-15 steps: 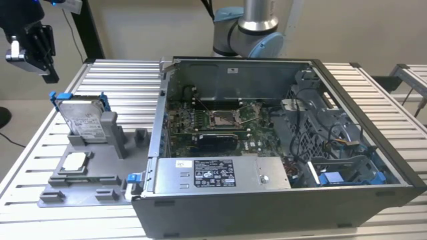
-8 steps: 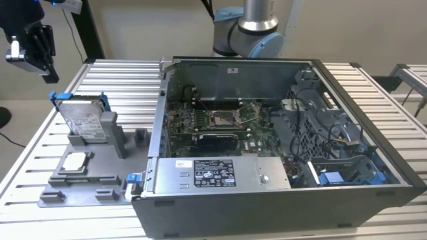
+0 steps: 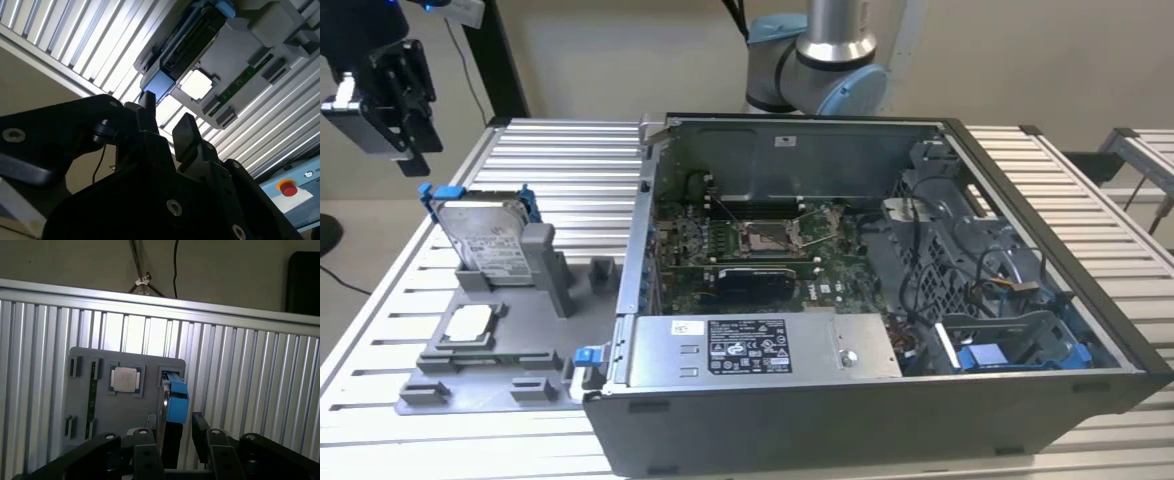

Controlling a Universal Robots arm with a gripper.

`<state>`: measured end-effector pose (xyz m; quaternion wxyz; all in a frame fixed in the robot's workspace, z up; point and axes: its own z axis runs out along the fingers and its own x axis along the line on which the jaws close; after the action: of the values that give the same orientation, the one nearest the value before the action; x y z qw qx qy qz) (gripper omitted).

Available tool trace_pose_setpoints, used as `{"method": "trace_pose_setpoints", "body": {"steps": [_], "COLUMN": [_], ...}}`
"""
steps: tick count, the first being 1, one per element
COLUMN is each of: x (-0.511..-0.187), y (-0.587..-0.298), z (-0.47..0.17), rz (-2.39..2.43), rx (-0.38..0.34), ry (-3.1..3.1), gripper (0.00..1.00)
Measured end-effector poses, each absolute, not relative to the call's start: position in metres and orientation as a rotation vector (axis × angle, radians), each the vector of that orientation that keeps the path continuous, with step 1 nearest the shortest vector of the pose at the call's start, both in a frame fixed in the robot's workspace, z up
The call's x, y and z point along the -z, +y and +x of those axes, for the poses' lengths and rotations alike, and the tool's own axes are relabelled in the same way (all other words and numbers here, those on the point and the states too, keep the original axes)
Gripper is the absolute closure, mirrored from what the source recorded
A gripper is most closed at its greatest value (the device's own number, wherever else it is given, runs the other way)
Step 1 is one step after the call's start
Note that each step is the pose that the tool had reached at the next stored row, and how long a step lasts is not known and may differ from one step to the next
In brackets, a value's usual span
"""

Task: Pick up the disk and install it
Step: 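Pick up the disk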

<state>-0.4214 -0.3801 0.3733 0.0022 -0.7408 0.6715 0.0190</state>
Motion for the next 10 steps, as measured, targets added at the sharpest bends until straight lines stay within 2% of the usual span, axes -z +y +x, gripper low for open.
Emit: {"method": "trace_pose_setpoints", "body": {"steps": [10], "x": [-0.3694], "y": [-0.3799], "z": [-0.4213], "rz": [-2.296], "rx": [-0.059], "ry": [2.136], "gripper": [0.0]}}
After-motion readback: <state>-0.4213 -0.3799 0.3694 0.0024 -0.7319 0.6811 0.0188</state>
